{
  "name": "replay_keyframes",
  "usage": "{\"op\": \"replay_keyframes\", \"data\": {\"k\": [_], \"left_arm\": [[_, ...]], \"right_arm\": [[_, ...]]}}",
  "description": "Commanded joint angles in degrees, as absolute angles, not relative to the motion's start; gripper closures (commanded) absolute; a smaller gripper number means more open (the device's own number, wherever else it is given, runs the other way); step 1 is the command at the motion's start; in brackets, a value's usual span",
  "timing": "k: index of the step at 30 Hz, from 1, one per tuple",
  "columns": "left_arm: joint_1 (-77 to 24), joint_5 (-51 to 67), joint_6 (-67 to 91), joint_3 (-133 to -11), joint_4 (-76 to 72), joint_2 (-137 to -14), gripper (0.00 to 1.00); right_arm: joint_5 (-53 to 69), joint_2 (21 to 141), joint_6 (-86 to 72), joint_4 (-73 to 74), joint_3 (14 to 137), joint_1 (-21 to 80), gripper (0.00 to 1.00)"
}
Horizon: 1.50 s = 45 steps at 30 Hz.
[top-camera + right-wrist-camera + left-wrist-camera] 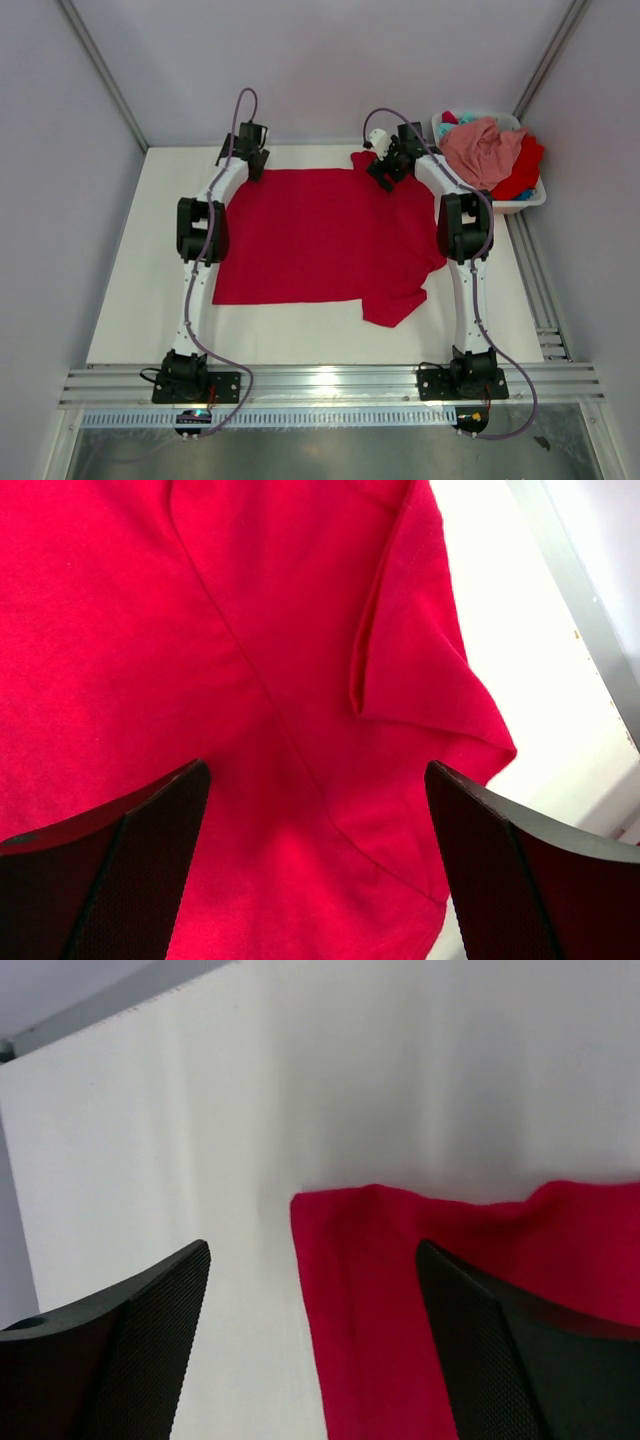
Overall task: Fold and stack the t-shirts
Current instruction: Flatten the tshirt out
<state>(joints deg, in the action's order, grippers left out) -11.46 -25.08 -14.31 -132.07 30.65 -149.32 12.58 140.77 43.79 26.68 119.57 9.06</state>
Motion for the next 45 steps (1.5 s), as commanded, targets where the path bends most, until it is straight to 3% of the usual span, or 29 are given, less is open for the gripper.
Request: {"op": "replay_keyframes", "data": {"k": [1, 5, 11, 19, 30, 39, 45], "left_arm": [[-11.25, -25.57, -15.64, -131.84, 27.96, -150.56, 0.10], [-11.07, -24.71, -15.22, -132.10, 25.67, -150.91, 0.02], [-11.07, -22.06, -12.48, -134.73, 27.77, -151.87, 0.03], [-10.90, -18.03, -9.06, -135.17, 33.04, -151.44, 0.22], [-9.40, -13.79, -2.46, -139.48, 38.75, -153.02, 0.21], [-9.14, -25.57, -2.90, -134.12, 34.80, -147.48, 0.21], [-8.35, -16.72, 1.93, -125.25, 26.82, -138.44, 0.21]], "right_arm": [[10.46, 140.27, 43.86, 27.86, 118.74, 9.40, 0.08], [10.02, 140.01, 43.77, 27.95, 118.65, 9.40, 0.08], [9.76, 138.87, 43.86, 27.77, 117.07, 9.40, 0.08], [7.48, 137.02, 43.68, 25.41, 114.70, 9.40, 0.08], [8.35, 132.19, 42.80, 27.33, 113.47, 9.40, 0.08], [8.53, 130.25, 42.10, 27.33, 111.71, 9.40, 0.08], [9.05, 130.17, 41.22, 27.33, 110.74, 9.40, 0.08]]}}
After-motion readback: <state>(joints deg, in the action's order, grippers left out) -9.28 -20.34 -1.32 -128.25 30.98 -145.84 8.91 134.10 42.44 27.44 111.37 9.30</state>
